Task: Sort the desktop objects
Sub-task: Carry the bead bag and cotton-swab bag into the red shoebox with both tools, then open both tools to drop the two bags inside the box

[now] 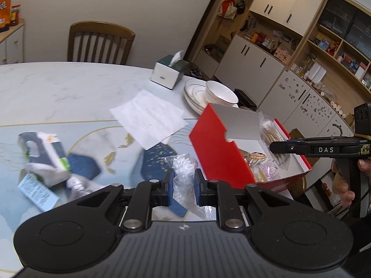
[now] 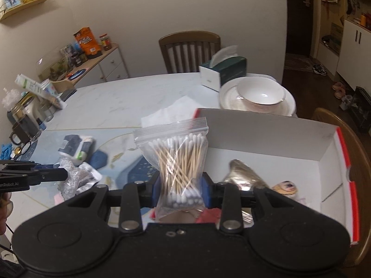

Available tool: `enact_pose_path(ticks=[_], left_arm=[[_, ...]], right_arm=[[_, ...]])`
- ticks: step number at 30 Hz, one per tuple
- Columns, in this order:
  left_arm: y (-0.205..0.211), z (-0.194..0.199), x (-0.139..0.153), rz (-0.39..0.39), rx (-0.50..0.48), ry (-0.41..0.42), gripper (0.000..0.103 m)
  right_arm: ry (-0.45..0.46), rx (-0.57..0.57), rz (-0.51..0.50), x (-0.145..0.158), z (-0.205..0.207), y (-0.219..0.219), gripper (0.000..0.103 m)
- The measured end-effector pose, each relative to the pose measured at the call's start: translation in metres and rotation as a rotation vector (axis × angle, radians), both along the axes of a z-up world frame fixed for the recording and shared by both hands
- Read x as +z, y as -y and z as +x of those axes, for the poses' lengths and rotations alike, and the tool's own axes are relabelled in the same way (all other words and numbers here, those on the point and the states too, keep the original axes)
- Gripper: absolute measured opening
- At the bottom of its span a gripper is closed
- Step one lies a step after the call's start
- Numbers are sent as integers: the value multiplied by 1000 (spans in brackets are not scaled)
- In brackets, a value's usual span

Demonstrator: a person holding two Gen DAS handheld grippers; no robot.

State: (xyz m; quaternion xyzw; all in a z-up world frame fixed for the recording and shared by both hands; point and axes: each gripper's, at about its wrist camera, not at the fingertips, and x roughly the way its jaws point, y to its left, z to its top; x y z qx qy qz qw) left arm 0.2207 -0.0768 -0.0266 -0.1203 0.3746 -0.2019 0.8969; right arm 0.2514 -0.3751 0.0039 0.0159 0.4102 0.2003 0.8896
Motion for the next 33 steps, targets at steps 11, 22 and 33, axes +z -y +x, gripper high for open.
enact_pose_path(ticks=[11,22,33], left_arm=[[65,32,10,20,-99,29,16],[148,64,8,70,-276,37,16],[213,88,-25,177,-409,-23,16]], right_arm=[[-8,-55,-15,-8,13,49,33],[-53,-123,-68,-29,25,93,33],[-132,-144,-112,-55,53,109,33]])
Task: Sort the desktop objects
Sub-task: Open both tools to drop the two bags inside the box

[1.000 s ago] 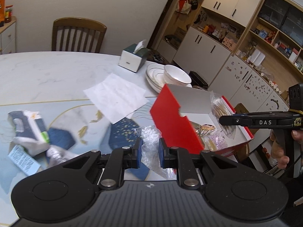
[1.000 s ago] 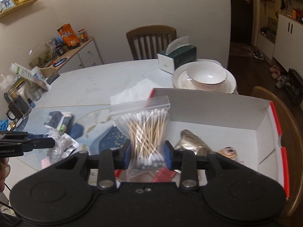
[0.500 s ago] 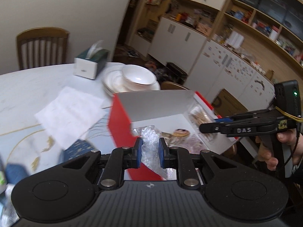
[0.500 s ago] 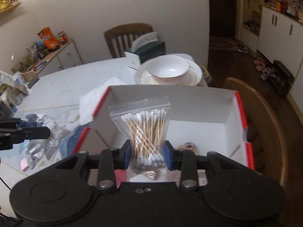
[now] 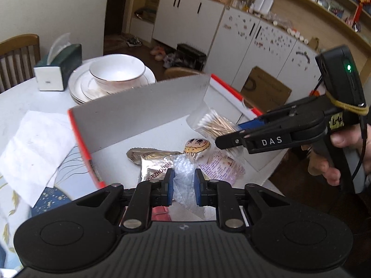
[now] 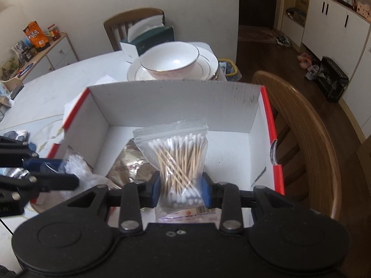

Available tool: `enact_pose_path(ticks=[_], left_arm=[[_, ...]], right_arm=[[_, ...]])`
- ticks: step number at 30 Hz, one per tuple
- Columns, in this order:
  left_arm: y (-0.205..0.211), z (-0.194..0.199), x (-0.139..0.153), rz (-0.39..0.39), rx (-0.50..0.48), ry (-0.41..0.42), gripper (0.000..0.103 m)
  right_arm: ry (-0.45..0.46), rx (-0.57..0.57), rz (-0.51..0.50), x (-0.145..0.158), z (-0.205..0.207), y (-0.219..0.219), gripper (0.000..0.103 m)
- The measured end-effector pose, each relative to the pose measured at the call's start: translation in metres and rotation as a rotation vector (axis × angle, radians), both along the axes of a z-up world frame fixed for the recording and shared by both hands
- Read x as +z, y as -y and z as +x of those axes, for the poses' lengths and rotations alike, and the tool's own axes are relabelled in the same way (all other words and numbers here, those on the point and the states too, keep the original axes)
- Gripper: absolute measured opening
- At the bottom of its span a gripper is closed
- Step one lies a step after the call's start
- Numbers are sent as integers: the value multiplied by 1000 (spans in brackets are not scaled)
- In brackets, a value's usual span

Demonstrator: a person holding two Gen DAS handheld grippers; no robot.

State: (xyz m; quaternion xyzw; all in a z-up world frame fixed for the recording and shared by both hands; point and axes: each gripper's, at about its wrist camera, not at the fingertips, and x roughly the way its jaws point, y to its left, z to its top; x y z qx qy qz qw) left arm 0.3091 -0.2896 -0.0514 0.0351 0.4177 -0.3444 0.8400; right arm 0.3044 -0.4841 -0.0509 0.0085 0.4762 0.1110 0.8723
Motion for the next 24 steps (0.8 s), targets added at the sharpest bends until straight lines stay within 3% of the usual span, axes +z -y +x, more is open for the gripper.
enact_pose_path(ticks=[24], left_arm=[[27,25,-37,69,-15,-98,16]], right_arm=[[-80,72,-120,-31,38,-25,34]])
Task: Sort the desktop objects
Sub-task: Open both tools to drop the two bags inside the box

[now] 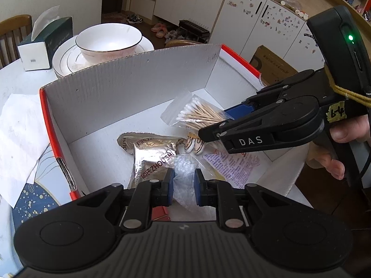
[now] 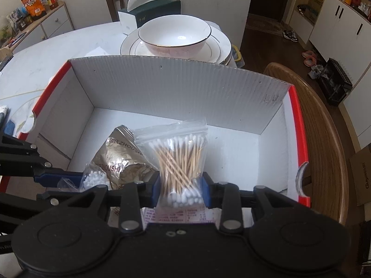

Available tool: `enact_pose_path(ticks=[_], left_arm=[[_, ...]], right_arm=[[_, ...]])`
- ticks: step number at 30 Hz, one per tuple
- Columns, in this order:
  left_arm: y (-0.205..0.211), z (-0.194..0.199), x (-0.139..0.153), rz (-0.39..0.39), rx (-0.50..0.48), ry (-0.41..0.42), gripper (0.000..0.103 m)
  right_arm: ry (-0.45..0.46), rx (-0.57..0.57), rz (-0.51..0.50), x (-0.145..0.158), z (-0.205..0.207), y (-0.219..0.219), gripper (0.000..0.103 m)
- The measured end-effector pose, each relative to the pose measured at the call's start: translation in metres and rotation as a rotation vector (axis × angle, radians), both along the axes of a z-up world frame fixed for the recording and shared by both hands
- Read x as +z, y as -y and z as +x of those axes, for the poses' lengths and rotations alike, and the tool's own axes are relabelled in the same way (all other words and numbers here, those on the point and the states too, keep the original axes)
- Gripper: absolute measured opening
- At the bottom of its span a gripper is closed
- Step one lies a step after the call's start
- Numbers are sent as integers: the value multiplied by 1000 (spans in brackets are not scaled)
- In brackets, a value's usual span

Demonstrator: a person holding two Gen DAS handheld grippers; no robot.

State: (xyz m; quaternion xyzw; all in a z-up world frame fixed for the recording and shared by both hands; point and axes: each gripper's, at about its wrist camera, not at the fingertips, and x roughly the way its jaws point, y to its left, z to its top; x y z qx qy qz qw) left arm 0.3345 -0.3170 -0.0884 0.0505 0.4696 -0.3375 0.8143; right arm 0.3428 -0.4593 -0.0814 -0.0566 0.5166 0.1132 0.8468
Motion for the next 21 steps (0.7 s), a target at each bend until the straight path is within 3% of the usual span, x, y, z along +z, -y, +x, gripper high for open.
enact_pose_path(ticks=[13,17,21], left_arm=[[13,5,-9,49,-59,-66,17],[13,6,-10,52,-57,-75,18],[12,4,-7,56,-51,-66,19]], right_arm=[[-3,-21,14,-4,-2,5,38],[2,-28,19,-2,-6,7,49],[6,-27,19,0,-11,8,53]])
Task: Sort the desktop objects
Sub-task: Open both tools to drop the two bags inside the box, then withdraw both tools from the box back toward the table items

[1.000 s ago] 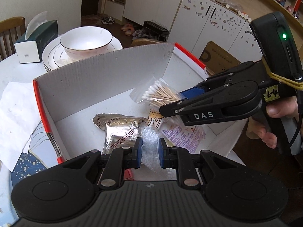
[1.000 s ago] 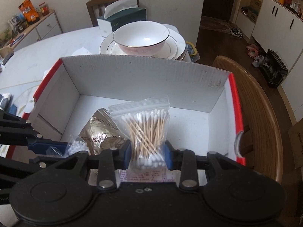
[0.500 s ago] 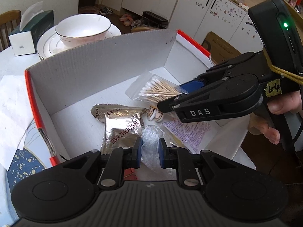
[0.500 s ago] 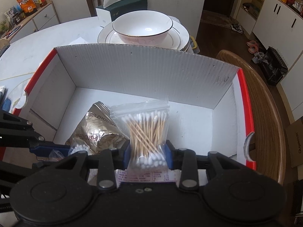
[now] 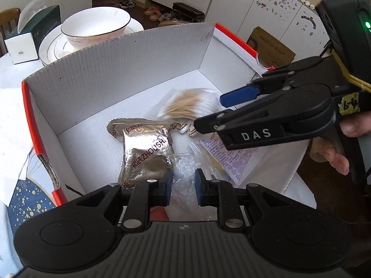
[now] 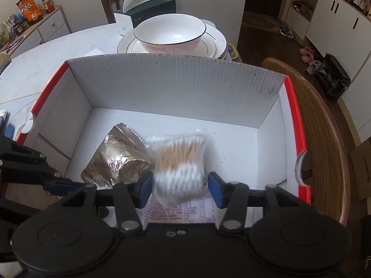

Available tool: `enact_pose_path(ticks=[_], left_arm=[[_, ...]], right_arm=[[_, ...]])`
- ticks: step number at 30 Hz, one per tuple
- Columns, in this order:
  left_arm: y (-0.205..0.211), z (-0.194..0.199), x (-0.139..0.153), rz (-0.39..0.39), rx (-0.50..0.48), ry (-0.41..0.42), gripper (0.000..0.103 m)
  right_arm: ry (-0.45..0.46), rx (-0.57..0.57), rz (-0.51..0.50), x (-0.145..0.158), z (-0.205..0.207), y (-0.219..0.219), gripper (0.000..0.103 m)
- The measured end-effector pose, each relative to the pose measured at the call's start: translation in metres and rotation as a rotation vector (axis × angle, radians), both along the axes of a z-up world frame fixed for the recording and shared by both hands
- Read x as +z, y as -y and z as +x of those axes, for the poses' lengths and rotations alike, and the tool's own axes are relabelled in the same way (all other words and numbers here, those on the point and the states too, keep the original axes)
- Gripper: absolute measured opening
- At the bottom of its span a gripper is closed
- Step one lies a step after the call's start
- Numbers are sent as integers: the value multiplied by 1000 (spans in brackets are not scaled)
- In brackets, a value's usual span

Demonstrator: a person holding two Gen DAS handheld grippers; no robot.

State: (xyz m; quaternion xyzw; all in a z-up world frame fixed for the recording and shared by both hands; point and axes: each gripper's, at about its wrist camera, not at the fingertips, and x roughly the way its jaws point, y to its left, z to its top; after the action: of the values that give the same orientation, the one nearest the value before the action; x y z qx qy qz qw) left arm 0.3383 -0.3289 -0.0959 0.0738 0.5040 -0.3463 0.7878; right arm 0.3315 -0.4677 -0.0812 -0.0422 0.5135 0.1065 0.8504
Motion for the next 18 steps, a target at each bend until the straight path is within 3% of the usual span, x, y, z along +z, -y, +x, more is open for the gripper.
enact_pose_path(ticks=[5,18], left_arm=[[-3,-4,5,-4,13,18,23],[-15,-24,27,-71,34,84,24]], right_arm=[[26,-2,17,9,-9,3,62],[105,2,73,41,-36,4,66]])
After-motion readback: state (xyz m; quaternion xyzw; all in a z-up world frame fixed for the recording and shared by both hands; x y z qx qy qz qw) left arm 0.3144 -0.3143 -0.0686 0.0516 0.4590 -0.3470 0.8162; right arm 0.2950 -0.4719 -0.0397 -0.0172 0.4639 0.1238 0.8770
